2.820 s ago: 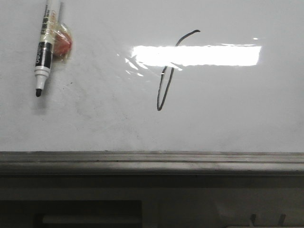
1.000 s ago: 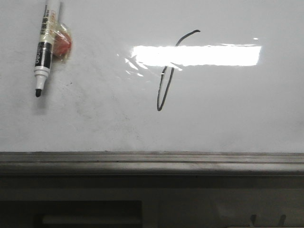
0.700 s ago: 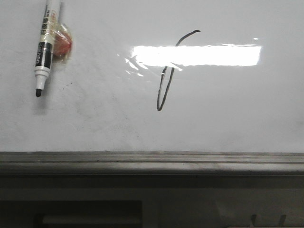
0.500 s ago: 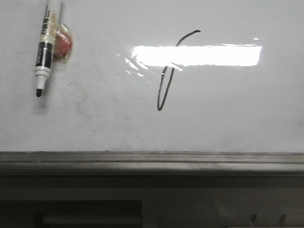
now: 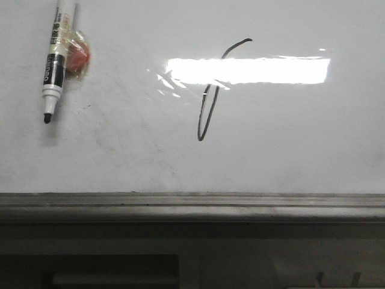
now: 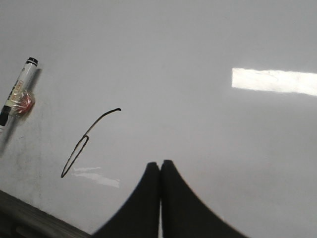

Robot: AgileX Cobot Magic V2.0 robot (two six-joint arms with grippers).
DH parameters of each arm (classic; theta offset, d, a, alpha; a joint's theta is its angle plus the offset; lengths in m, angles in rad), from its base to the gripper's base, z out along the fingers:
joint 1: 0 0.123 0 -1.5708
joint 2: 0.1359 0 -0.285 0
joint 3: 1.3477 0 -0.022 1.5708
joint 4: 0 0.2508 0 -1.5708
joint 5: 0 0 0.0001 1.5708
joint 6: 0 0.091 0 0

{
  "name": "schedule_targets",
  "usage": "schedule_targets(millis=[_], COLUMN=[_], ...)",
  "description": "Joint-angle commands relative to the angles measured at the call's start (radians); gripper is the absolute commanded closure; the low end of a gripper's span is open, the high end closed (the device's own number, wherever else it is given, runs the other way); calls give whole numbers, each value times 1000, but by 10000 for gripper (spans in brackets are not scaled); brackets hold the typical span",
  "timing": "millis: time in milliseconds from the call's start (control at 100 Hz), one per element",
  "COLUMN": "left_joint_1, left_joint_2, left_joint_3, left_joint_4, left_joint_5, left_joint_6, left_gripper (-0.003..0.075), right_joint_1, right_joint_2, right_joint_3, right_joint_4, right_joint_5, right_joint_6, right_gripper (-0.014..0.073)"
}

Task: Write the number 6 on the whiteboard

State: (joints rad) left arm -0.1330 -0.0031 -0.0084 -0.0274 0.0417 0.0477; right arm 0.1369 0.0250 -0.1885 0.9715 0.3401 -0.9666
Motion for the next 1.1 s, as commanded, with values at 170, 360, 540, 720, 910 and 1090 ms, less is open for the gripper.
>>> schedule_targets(millis=[170, 360, 540, 720, 910, 1090], left_joint_1=[-7, -7, -7, -7, -7, -7], left_joint_2=[-32, -32, -32, -32, -32, -32], left_joint_3=[48, 48, 48, 48, 48, 48], left_joint_4=[1, 1, 1, 1, 1, 1], left_joint_5=[-58, -58, -58, -58, -58, -58], left_joint_6=[-10, -10, -10, -10, -10, -10], left_gripper=[740, 740, 740, 740, 740, 740], right_joint_1=[-7, -7, -7, -7, -7, -7], right_joint_2=[11, 11, 11, 11, 11, 11], right_joint_3=[-25, -25, -25, -25, -25, -25], right_joint_4=[27, 27, 27, 27, 27, 27], right_joint_5=[-58, -58, -58, -58, -58, -77], right_joint_6=[-8, -8, -8, -8, -8, -8], right_gripper=[647, 646, 647, 646, 646, 646])
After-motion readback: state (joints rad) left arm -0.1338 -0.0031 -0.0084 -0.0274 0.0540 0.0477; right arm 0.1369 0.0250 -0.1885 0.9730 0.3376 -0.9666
